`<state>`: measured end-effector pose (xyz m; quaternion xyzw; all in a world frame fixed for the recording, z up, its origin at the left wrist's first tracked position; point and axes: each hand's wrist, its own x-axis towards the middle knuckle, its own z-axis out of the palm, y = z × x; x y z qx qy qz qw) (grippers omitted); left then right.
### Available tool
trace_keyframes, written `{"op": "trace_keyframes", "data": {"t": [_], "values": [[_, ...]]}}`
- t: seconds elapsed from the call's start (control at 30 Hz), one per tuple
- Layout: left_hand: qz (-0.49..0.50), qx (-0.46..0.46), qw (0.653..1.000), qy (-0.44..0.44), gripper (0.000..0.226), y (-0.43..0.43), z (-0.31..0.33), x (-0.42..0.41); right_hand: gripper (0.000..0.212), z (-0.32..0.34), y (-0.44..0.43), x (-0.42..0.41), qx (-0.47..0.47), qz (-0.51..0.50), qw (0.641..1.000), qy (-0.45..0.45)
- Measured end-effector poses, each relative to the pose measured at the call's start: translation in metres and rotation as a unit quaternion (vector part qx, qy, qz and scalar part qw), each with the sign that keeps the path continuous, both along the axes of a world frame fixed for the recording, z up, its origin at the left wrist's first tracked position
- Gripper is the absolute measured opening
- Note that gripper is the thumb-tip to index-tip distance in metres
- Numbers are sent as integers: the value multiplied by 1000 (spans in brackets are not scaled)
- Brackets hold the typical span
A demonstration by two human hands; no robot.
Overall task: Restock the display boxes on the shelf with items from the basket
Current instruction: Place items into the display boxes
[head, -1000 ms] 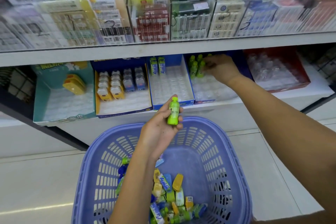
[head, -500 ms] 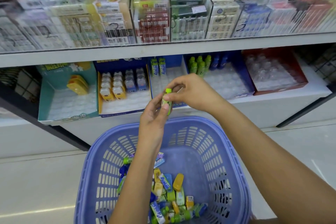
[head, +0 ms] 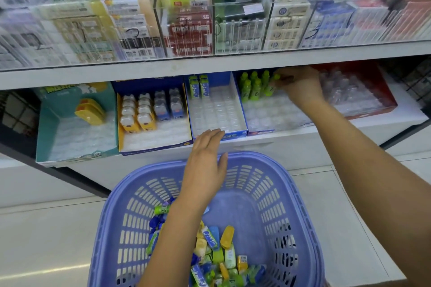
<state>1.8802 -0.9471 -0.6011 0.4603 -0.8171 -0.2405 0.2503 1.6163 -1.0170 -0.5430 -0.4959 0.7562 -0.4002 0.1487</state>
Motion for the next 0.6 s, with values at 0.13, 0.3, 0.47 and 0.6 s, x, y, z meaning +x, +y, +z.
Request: {"op": "trace_keyframes", "data": {"t": [0.13,0.3,0.47,0.6], "values": [[-3,-2,1000,-1,48,0,-1,1,30,-12,-10,-2,17,36,999,28],[3,-3,1000,0,49,-3,-5,2,32,-21,-19,-4,28,44,996,76],[-10,33,999,-2,50,-1,-1,1,32,-16,-18,-3,57,46,994,84],[7,23,998,60,40,5,11,8,39,2,-7,7,103,62,976,182]]}}
